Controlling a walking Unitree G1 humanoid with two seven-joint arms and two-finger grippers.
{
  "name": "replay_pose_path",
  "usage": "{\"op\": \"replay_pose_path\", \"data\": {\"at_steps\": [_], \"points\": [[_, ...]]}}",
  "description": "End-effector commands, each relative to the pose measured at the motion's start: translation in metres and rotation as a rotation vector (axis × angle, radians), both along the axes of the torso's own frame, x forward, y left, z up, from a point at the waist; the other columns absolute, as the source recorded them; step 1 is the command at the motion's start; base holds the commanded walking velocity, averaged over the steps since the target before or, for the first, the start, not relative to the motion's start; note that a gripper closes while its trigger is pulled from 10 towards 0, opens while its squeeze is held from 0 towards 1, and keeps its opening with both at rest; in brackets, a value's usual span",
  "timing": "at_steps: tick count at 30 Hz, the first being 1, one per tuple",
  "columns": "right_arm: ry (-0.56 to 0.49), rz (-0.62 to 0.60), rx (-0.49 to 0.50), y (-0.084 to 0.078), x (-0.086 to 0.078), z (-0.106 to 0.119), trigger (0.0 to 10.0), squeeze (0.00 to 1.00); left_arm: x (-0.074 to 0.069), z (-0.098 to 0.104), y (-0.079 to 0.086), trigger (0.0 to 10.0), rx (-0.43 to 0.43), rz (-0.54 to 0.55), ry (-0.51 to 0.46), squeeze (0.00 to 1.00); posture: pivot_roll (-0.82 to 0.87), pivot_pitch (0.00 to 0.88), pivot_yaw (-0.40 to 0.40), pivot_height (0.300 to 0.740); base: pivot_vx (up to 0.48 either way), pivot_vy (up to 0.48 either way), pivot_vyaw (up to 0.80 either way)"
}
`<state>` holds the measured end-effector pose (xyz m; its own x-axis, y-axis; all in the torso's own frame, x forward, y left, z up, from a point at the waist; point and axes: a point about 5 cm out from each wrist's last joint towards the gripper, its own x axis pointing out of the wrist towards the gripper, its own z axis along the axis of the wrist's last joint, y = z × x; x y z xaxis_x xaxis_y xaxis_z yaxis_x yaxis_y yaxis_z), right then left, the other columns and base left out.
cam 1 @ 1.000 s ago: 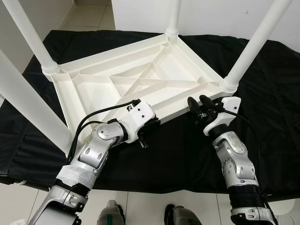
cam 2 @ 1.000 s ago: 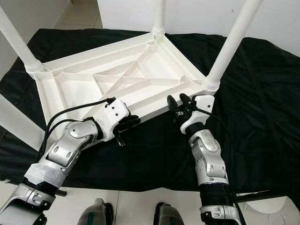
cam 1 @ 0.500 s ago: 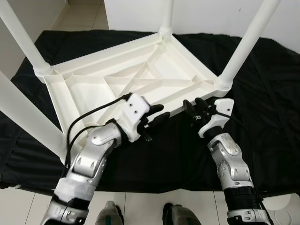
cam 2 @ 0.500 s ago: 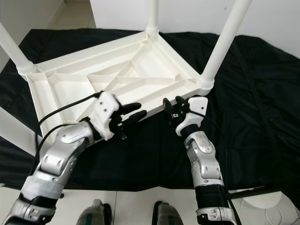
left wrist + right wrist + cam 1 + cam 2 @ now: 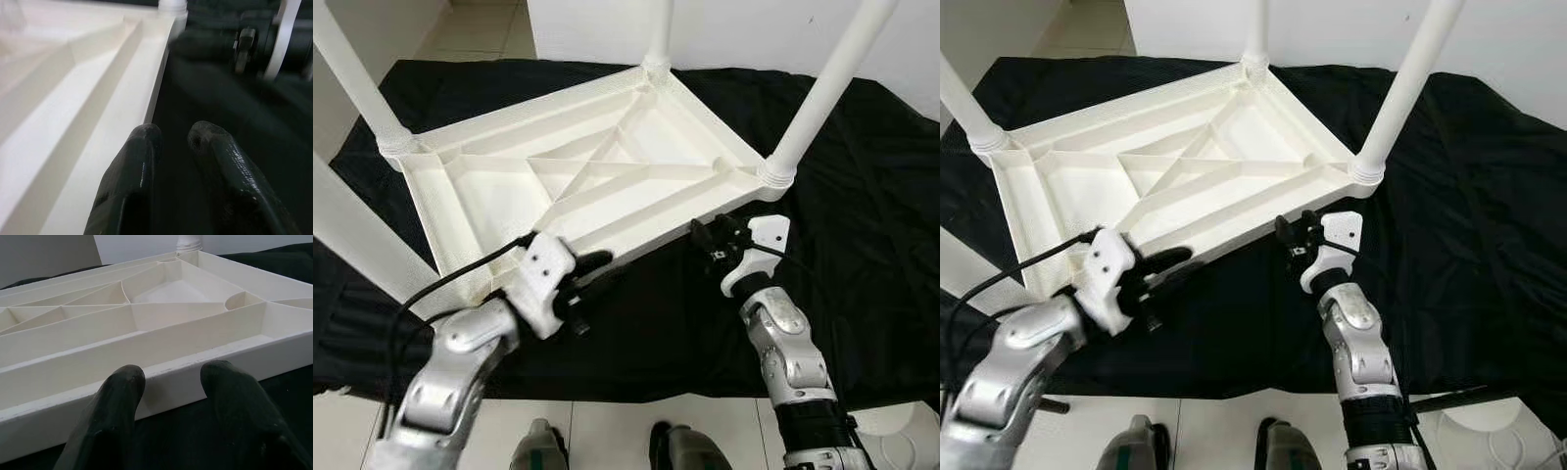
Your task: Building children table
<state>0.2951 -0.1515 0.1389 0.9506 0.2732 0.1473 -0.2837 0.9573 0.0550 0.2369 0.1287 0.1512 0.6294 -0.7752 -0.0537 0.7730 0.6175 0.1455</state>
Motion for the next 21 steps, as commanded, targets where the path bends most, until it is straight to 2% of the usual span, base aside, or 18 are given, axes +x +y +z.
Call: {"op": "replay_pose_path", "data": {"at_steps": [1,3,4,8,11,12,17,18,19,20,21], "points": [[0.006,0.014,-0.003,0.003,-0.001,0.000,10.0,0.00,0.000,-0.004,0.004,10.0,0.005,0.018,0.024,0.00,0.06,0.145,0.010,0.740,0.000,0.000,0.00],[0.005,0.015,-0.004,0.003,-0.001,0.000,10.0,0.00,0.000,-0.005,0.006,10.0,0.013,0.032,0.031,0.00,0.06,0.144,0.010,0.740,0.000,0.000,0.00],[0.003,0.017,-0.006,0.003,-0.001,0.000,10.0,0.00,0.009,-0.010,0.014,10.0,0.012,0.143,0.068,1.00,0.07,0.138,0.007,0.740,0.000,0.000,0.00],[0.003,0.018,-0.007,0.004,0.000,0.000,10.0,0.00,0.014,-0.012,0.019,10.0,0.010,0.203,0.089,1.00,0.06,0.138,0.006,0.740,0.000,0.000,0.00],[0.002,0.020,-0.006,0.004,0.000,0.000,10.0,0.00,0.016,-0.013,0.019,10.0,0.044,0.224,0.075,1.00,0.07,0.135,0.006,0.740,0.000,0.000,0.00],[0.004,0.023,-0.008,0.005,-0.001,0.000,10.0,0.00,0.015,-0.015,0.019,10.0,0.083,0.219,0.084,0.00,0.06,0.129,0.004,0.740,0.000,0.000,0.00],[0.005,0.025,-0.011,0.005,0.000,0.000,10.0,0.00,0.014,-0.020,0.021,10.0,0.123,0.223,0.112,0.00,0.06,0.125,0.005,0.740,0.000,0.000,0.00],[0.005,0.024,-0.013,0.004,0.000,0.000,10.0,0.00,0.015,-0.021,0.021,10.0,0.152,0.222,0.102,0.00,0.06,0.124,0.006,0.740,0.000,0.000,0.00],[0.004,0.023,-0.013,0.004,0.000,0.000,10.0,0.00,0.014,-0.022,0.022,9.1,0.177,0.216,0.097,0.00,0.06,0.121,0.006,0.740,0.000,0.000,0.00],[0.004,0.021,-0.013,0.003,0.000,0.000,10.0,0.00,0.014,-0.023,0.022,4.4,0.209,0.204,0.089,0.00,0.06,0.121,0.008,0.740,0.000,0.000,0.00],[0.004,0.021,-0.013,0.003,0.000,0.000,10.0,0.00,0.014,-0.023,0.022,4.4,0.209,0.204,0.089,0.00,0.06,0.121,0.008,0.740,0.000,0.000,0.00]]}}
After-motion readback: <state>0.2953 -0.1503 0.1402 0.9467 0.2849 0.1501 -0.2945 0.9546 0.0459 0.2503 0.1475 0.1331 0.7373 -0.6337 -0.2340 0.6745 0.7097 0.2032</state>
